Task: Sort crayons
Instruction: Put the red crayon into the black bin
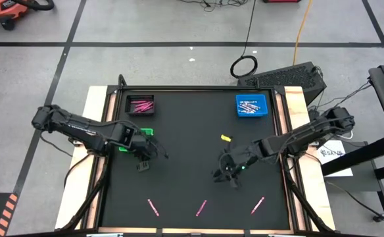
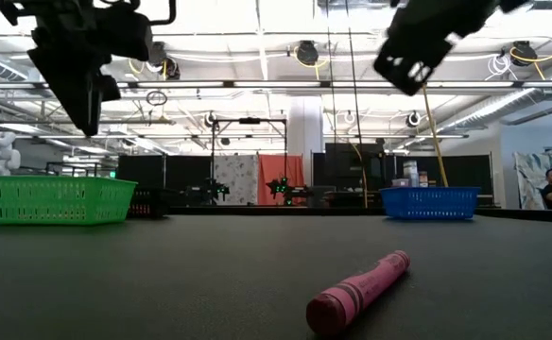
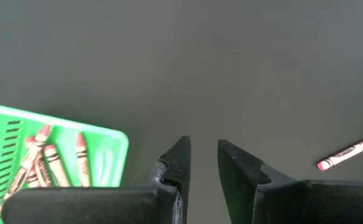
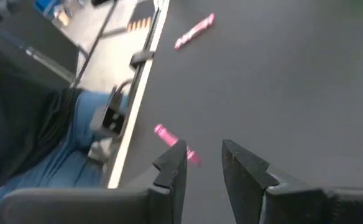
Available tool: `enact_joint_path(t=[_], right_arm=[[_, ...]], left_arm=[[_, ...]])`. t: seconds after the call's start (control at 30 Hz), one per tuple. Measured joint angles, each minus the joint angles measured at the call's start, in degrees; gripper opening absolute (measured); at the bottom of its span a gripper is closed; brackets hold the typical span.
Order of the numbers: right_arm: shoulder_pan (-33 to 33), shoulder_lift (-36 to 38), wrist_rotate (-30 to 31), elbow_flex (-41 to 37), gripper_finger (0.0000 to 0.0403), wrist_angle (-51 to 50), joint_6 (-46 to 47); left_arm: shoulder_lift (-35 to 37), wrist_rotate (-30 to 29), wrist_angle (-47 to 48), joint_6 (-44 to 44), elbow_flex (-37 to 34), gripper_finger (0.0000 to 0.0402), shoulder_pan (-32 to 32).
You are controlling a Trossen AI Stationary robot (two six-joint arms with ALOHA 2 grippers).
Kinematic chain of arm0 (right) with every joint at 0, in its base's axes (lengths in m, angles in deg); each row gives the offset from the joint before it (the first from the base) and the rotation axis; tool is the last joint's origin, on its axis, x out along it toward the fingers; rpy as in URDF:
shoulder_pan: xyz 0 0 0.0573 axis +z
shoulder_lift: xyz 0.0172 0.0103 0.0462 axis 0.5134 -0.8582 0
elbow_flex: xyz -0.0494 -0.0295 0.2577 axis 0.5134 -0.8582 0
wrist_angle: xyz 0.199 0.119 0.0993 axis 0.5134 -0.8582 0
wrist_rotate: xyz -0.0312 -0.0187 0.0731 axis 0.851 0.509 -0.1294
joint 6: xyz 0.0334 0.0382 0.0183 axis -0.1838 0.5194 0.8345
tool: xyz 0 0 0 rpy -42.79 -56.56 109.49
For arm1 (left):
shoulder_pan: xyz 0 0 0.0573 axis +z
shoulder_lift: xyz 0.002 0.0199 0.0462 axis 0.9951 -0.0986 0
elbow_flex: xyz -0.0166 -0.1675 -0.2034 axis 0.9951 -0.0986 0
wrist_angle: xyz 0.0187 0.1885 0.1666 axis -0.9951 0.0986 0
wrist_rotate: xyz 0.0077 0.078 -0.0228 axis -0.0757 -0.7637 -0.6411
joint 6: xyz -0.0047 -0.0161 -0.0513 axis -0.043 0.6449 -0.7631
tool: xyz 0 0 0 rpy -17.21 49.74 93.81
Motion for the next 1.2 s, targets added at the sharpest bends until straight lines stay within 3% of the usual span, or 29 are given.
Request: enact_joint_path(t=[0.2,0.5,0.77,1.2], right_arm=[[4.7,-1.9,0.0,5.5,0.0089,-12.8,7.2],[13.8,-2.1,-0.2,6.0,0.0089,-27.4,20.3],[22.8,-2.2,7.3,6.0,0.0089,-31.7,18.3],[31.6,-11.0,7.1,5.9,0.0089,-34.2,15.5]], left_arm=[[0.0,-1.4,-0.7,-1.7,0.0,0.0077,-2.6],[0.0,-4.6,-0.7,-3.0,-0.7,0.0077,-5.1],[0.0,-5.4,-0.6,-3.0,-1.4,0.0077,-5.2],[0.0,-5.4,-0.6,-4.5,-1.4,0.0077,-5.2]])
